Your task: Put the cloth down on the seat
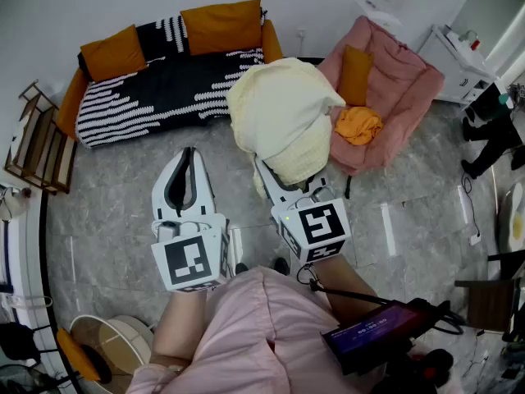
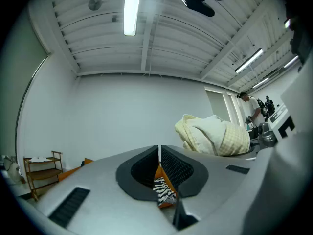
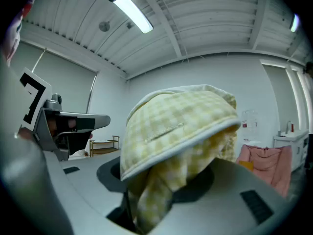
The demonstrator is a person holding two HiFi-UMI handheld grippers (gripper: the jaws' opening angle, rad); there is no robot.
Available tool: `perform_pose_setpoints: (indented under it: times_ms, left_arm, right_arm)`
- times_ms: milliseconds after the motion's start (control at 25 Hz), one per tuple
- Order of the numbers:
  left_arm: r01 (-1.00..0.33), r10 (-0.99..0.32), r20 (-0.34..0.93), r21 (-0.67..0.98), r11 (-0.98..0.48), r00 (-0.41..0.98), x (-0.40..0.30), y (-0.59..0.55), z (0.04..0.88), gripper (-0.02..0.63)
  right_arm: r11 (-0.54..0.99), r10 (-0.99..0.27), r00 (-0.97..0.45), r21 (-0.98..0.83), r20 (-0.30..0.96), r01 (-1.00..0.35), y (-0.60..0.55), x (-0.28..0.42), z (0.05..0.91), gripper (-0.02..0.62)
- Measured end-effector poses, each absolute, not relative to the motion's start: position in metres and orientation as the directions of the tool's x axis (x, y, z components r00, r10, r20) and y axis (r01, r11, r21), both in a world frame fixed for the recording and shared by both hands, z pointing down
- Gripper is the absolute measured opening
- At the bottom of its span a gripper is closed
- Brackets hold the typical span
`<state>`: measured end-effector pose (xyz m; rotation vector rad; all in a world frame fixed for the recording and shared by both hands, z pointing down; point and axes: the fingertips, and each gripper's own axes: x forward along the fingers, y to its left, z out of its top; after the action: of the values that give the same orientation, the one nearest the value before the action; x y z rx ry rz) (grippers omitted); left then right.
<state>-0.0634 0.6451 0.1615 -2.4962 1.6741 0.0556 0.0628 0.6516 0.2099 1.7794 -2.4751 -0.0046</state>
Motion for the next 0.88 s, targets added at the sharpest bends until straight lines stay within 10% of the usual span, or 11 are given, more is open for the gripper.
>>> perform_pose_setpoints:
  times_ms: [880]
  left_arm:
    - [-0.911,-0.912,-0.008,-0.058,-0.409,0.41,-0.128,0.6,0.206,0.026]
  right_arm:
    - [0.189,-0.977,-0.187,0.015,0.1,-0.982,0.612,0.042,0.226,0.196]
